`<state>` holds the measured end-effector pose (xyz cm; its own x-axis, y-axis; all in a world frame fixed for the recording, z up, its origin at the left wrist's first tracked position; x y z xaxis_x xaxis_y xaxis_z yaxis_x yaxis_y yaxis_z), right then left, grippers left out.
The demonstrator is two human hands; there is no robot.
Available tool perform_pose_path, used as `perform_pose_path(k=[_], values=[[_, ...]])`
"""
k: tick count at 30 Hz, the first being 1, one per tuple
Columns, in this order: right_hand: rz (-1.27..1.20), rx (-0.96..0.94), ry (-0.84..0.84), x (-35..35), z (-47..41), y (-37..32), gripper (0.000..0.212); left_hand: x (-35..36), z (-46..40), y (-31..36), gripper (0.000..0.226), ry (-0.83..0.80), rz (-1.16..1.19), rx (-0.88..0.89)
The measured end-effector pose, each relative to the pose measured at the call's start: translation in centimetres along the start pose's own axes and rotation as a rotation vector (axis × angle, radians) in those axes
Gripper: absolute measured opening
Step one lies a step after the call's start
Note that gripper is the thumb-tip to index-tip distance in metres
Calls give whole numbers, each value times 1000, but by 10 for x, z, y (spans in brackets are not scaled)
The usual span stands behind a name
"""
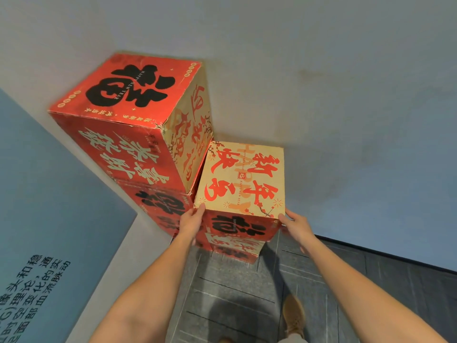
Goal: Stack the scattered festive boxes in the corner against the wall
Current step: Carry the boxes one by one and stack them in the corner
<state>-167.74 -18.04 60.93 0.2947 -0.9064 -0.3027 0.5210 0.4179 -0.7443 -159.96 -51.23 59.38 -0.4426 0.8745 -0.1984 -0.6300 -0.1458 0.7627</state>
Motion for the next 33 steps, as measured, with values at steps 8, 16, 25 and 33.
perform_pose_path(k=[8, 16, 25, 33], values=[[-76, 19, 48, 15, -3, 1, 45, -9, -25, 9, 32, -3, -79, 15], [-61, 0, 72, 24, -4, -4, 49, -14, -36, 16, 30, 6, -95, 8], [153, -50, 65, 21, 4, -14, 52, -15, -28, 23, 63, 25, -225, 51], [546, -284, 94, 15, 23, -79, 38, -17, 8, 48, 61, -41, -551, 163]])
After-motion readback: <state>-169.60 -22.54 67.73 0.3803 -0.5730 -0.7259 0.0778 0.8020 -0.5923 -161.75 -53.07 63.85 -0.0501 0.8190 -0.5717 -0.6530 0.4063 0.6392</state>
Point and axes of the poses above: each hand's wrist, its own z-axis away from the middle knuckle, its own x-axis out of the palm, y = z × x, the point moved 8 cm from there along -z, towards the middle knuckle
